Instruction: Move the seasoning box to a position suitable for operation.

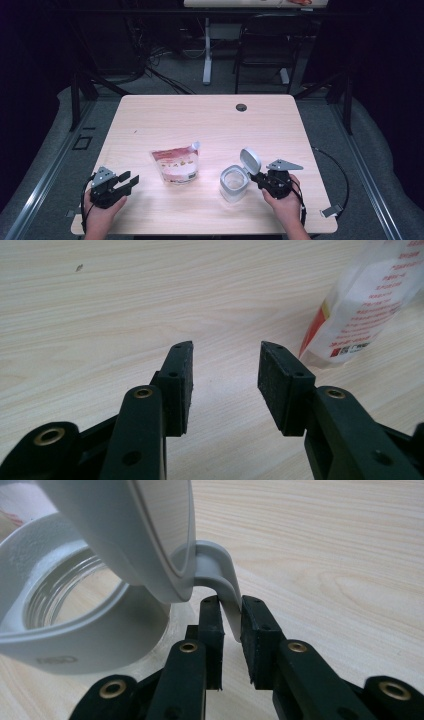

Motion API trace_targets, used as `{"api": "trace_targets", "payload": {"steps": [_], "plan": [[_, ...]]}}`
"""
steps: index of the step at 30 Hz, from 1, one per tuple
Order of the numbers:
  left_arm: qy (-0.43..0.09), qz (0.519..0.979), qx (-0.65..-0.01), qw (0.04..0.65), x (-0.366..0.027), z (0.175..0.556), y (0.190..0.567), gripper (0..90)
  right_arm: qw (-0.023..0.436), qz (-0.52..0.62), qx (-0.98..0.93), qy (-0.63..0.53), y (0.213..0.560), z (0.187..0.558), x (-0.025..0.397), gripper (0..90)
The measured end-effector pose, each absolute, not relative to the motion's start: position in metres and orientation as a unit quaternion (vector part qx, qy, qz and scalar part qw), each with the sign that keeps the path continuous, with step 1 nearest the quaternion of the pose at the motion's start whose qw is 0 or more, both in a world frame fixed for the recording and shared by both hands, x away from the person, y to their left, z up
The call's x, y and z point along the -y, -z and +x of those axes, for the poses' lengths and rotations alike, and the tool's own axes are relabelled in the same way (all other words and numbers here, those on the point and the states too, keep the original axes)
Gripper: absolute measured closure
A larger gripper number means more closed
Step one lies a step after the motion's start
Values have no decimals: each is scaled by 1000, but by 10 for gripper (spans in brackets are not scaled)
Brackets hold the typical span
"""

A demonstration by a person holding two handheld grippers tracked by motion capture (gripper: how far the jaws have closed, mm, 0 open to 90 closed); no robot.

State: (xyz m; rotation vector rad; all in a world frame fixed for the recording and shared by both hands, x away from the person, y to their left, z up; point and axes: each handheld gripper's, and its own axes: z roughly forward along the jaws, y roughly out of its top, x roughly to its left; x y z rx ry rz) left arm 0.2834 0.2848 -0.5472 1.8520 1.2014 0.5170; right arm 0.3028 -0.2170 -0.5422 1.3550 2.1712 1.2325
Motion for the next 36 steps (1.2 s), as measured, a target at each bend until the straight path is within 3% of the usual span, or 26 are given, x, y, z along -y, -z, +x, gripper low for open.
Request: {"api": "trace_targets", "payload": {"steps": [7,9,20,36], "plan": [[-205,740,-481,424,-285,284,548,578,149,477,-748,-436,541,311,217,806],[-204,739,-481,424,-285,284,548,578,147,475,-747,-441,539,314,217,854],[-199,742,-481,423,-283,283,547,578,135,461,-749,-457,539,325,214,846],[-194,740,-435,476,-268,277,512,551,172,459,-742,-457,513,301,232,752]]}}
